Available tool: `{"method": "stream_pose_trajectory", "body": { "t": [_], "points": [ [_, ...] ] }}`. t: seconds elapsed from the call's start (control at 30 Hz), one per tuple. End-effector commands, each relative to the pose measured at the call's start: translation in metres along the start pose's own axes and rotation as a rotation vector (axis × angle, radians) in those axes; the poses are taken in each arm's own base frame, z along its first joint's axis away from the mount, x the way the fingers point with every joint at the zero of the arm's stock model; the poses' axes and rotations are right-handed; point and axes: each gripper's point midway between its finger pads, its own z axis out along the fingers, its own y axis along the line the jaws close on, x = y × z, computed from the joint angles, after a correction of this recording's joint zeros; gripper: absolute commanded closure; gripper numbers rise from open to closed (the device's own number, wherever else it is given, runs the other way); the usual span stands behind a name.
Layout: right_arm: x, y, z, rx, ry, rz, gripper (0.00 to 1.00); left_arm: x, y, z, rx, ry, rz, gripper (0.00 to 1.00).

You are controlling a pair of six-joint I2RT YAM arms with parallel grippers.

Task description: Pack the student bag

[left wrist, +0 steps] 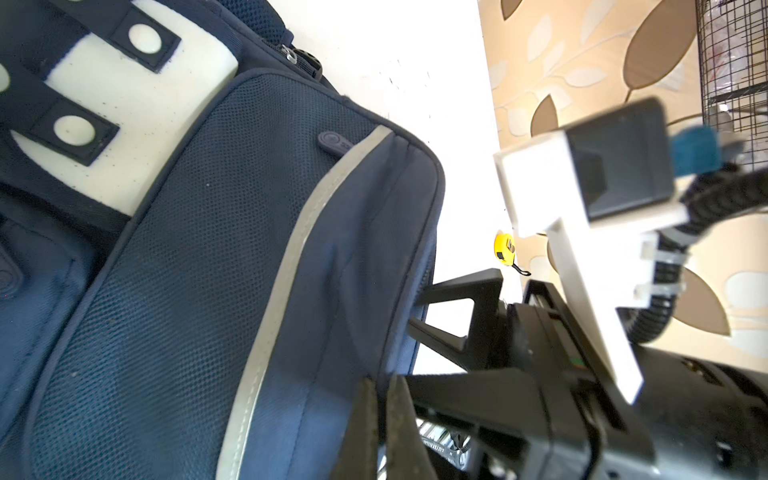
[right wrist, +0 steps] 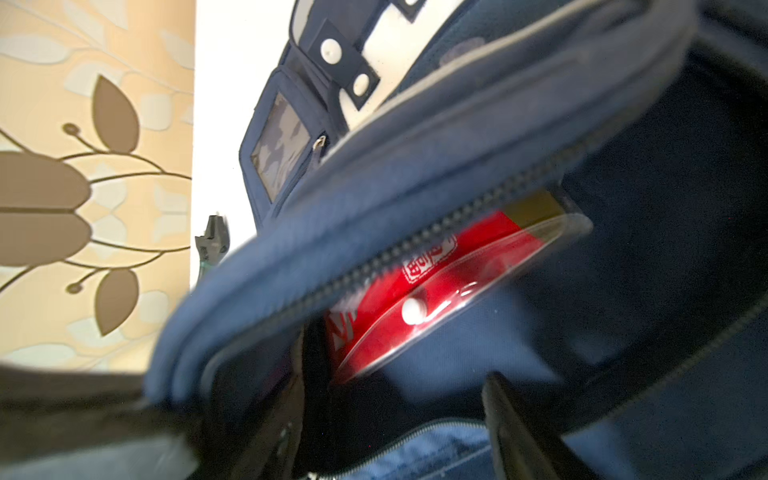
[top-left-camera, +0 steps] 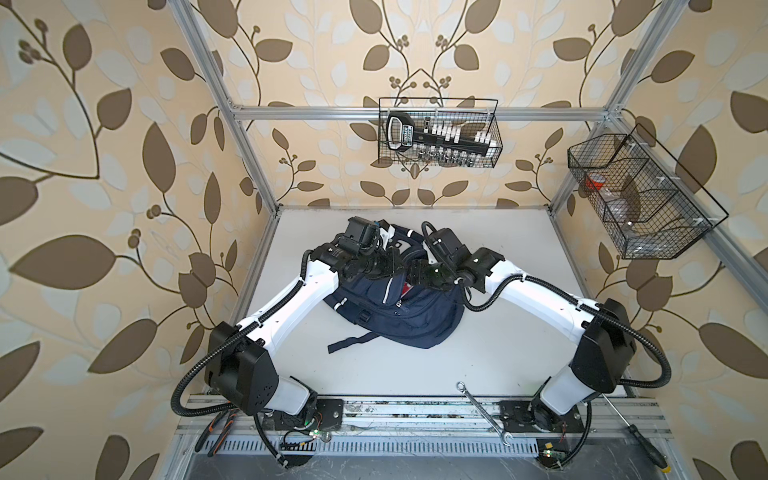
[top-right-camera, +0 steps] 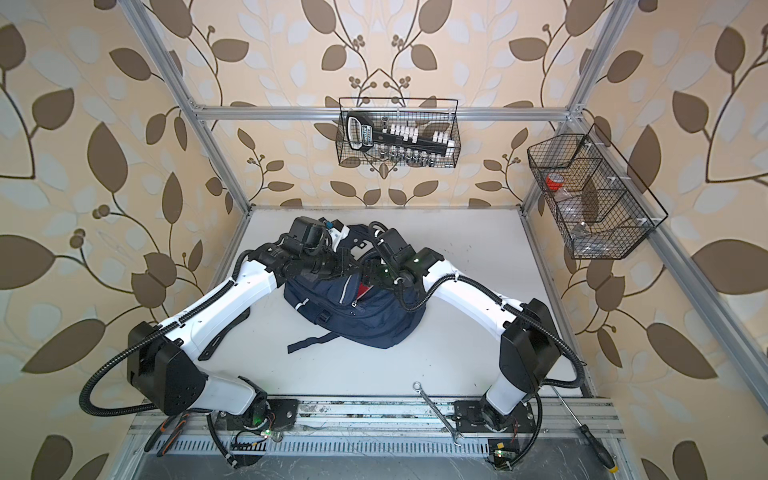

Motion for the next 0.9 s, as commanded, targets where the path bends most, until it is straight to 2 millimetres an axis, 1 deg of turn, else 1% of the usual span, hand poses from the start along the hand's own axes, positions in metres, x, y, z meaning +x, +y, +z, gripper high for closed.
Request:
{"method": "stream_pose_trajectory", "body": {
  "t": [0.0, 0.1, 0.13, 0.2, 0.23, 0.27, 0.3, 0.37, 0.4, 0.43, 0.47, 0.5, 0.53, 0.57, 0.63, 0.73, 0.77, 0.87],
  "points": [
    [-0.004, 0.018, -0.016, -0.095, -0.046, -0.005, 0.33, -0.019, -0.028, -0.015, 0.097, -0.081, 0.048, 1.0],
    [-0.002, 0.013, -0.031, -0.091, -0.076, -0.027, 0.38, -0.019, -0.027, -0.013, 0.093, -0.075, 0.041, 1.0],
    [-0.002, 0.011, -0.037, -0.087, -0.094, -0.045, 0.42, -0.018, -0.026, -0.012, 0.091, -0.071, 0.037, 1.0],
    [0.001, 0.002, -0.048, -0.05, -0.122, -0.08, 0.46, -0.017, -0.024, -0.009, 0.085, -0.064, 0.03, 1.0],
    [0.003, -0.005, -0.053, -0.024, -0.132, -0.102, 0.5, -0.016, -0.021, -0.007, 0.08, -0.058, 0.022, 1.0],
    [0.008, -0.01, -0.056, -0.005, -0.132, -0.125, 0.55, -0.015, -0.02, -0.006, 0.078, -0.053, 0.015, 1.0],
    [0.014, -0.014, -0.057, 0.011, -0.13, -0.158, 0.57, -0.014, -0.019, -0.005, 0.078, -0.049, 0.009, 1.0],
    [0.03, -0.015, -0.058, 0.027, -0.108, -0.224, 0.62, -0.013, -0.019, -0.003, 0.084, -0.04, -0.003, 1.0],
    [0.04, -0.015, -0.056, 0.031, -0.091, -0.259, 0.63, -0.011, -0.02, -0.003, 0.091, -0.033, -0.01, 1.0],
    [0.05, -0.014, -0.054, 0.031, -0.076, -0.284, 0.64, -0.008, -0.014, 0.007, 0.087, 0.0, -0.029, 1.0],
    [0.057, -0.014, -0.051, 0.03, -0.062, -0.299, 0.64, -0.006, -0.013, 0.01, 0.088, 0.016, -0.042, 0.96],
    [0.065, -0.01, -0.048, 0.013, -0.05, -0.314, 0.63, -0.004, -0.011, 0.012, 0.087, 0.031, -0.056, 0.87],
    [0.072, -0.006, -0.047, -0.008, -0.043, -0.328, 0.61, -0.002, -0.01, 0.014, 0.085, 0.038, -0.07, 0.77],
    [0.077, -0.001, -0.044, -0.024, -0.039, -0.346, 0.57, 0.0, -0.008, 0.015, 0.08, 0.041, -0.082, 0.7],
    [0.085, 0.007, -0.039, -0.028, -0.041, -0.389, 0.5, 0.001, -0.005, 0.013, 0.066, 0.031, -0.099, 0.58],
    [0.088, 0.01, -0.031, 0.045, -0.057, -0.447, 0.47, 0.0, 0.004, 0.006, 0.019, 0.006, -0.129, 0.5],
    [0.088, 0.008, -0.028, 0.079, -0.056, -0.465, 0.47, -0.002, 0.001, -0.005, 0.013, -0.023, -0.129, 0.49],
    [0.095, 0.008, -0.019, 0.157, -0.039, -0.542, 0.46, -0.007, 0.017, -0.02, -0.04, -0.069, -0.188, 0.48]
  ]
}}
